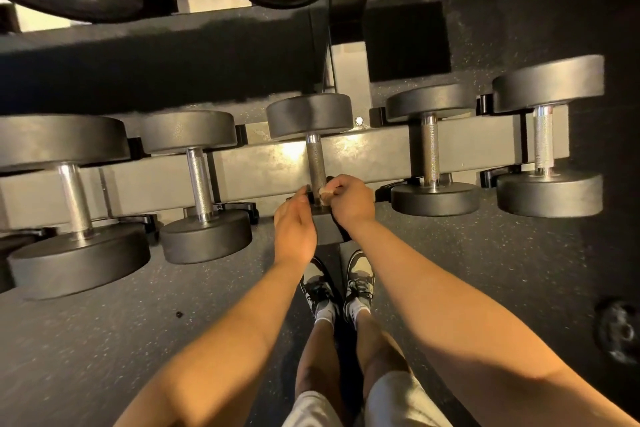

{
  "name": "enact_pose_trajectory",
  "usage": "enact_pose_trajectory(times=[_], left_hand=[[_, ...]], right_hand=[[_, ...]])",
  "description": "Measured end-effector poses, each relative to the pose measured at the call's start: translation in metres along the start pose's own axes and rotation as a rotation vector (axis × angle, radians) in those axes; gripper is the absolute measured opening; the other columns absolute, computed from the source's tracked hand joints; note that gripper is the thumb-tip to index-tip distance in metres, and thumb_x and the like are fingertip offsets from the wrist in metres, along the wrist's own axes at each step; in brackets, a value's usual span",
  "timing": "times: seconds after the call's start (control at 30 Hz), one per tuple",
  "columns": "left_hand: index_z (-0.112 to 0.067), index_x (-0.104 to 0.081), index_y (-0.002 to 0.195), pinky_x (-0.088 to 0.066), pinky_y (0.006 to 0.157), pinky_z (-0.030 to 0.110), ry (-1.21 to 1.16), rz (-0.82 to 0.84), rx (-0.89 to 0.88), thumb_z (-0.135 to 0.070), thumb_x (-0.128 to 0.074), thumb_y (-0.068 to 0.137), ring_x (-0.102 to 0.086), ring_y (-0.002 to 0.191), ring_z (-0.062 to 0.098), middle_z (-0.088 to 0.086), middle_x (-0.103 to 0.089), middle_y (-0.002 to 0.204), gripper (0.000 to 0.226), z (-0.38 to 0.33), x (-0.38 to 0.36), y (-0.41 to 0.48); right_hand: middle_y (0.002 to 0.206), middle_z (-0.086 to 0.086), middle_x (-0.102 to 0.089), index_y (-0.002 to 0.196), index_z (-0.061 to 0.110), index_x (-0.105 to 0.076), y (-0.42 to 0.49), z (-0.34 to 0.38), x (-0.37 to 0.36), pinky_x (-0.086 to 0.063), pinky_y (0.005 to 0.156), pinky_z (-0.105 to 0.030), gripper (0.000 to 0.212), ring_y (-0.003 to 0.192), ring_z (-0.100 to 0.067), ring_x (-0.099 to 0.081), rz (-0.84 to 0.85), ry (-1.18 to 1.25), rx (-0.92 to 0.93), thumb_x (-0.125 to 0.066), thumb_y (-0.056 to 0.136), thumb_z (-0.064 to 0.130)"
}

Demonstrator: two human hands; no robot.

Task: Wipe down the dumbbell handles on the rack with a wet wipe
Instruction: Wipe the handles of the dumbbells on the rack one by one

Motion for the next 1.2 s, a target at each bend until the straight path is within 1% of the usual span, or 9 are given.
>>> enact_pose_trajectory(times=[0.1,0.2,0.33,0.43,0.57,0.73,0.83,0.97,1.2], left_hand=[[-0.018,-0.056,0.14,-0.025,0.11,0.025,0.025,-0.007,-0.015,-0.028,-0.025,0.112,-0.041,0.135,0.02,0.002,-0.057,0.137,0.043,-0.004,-0.002,-0.001],[-0.025,-0.059,0.132,-0.039,0.11,0.033,-0.126,-0.034,0.015,-0.03,-0.033,0.111,-0.052,0.125,0.018,-0.004,-0.061,0.128,0.034,-0.005,0.001,0.002],[-0.03,-0.058,0.127,-0.04,0.084,0.01,-0.226,-0.037,0.069,-0.027,-0.044,0.108,-0.058,0.104,0.001,-0.014,-0.064,0.114,0.024,-0.019,0.006,-0.001],[-0.028,-0.06,0.124,-0.043,0.078,0.012,-0.25,-0.048,0.081,-0.027,-0.055,0.104,-0.062,0.096,-0.001,-0.017,-0.067,0.098,0.021,-0.017,0.006,0.006],[-0.026,-0.062,0.114,-0.05,0.073,0.025,-0.1,-0.085,0.064,-0.022,-0.057,0.102,-0.064,0.084,0.011,-0.01,-0.066,0.087,0.013,-0.022,0.005,0.015],[-0.018,-0.071,0.1,-0.05,0.076,0.026,-0.06,-0.218,0.08,-0.008,-0.057,0.099,-0.065,0.086,0.014,-0.005,-0.07,0.091,0.017,-0.032,0.015,0.03],[-0.017,-0.074,0.11,-0.053,0.079,0.028,0.075,-0.171,0.093,-0.018,-0.058,0.099,-0.068,0.092,0.02,0.003,-0.075,0.1,0.019,-0.03,0.013,0.029],[-0.022,-0.071,0.118,-0.055,0.085,0.033,0.2,-0.079,0.172,-0.032,-0.062,0.095,-0.068,0.104,0.024,0.003,-0.074,0.112,0.027,-0.031,0.004,0.022],[-0.012,-0.073,0.117,-0.051,0.095,0.031,0.106,-0.002,0.179,-0.022,-0.064,0.097,-0.066,0.109,0.024,0.007,-0.073,0.114,0.024,-0.061,0.023,0.001]], right_hand=[[0.086,0.0,-0.072,0.084,0.016,-0.073,-0.005,0.006,-0.001,-0.055,0.075,-0.025,0.017,0.083,-0.016,-0.068,-0.027,-0.04,0.035,-0.067,0.087,0.0],[0.089,-0.001,-0.072,0.093,0.011,-0.074,-0.014,0.013,0.003,-0.053,0.076,-0.022,0.011,0.085,-0.015,-0.066,-0.019,-0.004,0.103,-0.068,0.089,0.003],[0.102,-0.001,-0.07,0.111,0.012,-0.073,-0.025,0.018,0.003,-0.044,0.074,-0.004,0.018,0.091,-0.009,-0.061,0.06,0.152,0.19,-0.058,0.1,0.014],[0.11,-0.003,-0.065,0.111,0.016,-0.073,-0.021,0.021,0.0,-0.039,0.076,-0.002,0.025,0.097,-0.011,-0.059,0.066,0.112,0.218,-0.052,0.101,0.009],[0.092,0.007,-0.066,0.102,0.018,-0.071,-0.029,0.02,-0.007,-0.048,0.084,-0.023,0.029,0.093,-0.018,-0.062,0.001,0.099,0.239,-0.048,0.097,0.001],[0.115,-0.007,-0.067,0.121,0.012,-0.066,-0.024,0.006,-0.01,-0.045,0.101,-0.038,0.032,0.109,-0.028,-0.057,-0.135,-0.013,0.266,-0.047,0.098,0.002],[0.101,-0.006,-0.071,0.12,0.013,-0.067,-0.023,-0.005,-0.011,-0.045,0.102,-0.047,0.028,0.094,-0.024,-0.061,-0.12,-0.01,0.217,-0.047,0.101,0.009],[0.1,-0.009,-0.073,0.118,0.013,-0.069,-0.025,-0.001,-0.008,-0.05,0.09,-0.036,0.026,0.097,-0.027,-0.061,-0.076,0.019,0.168,-0.047,0.102,0.012],[0.115,-0.008,-0.068,0.119,0.008,-0.067,-0.055,0.029,0.032,-0.041,0.083,-0.015,0.027,0.099,-0.014,-0.058,0.061,0.116,0.036,-0.047,0.101,0.005]])
Point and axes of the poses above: each hand's wrist, its own y-axis towards the middle knuckle, its own x-axis out of the back of the hand, z = x × y, the point moved 4 cm from there along y, towards the middle knuckle
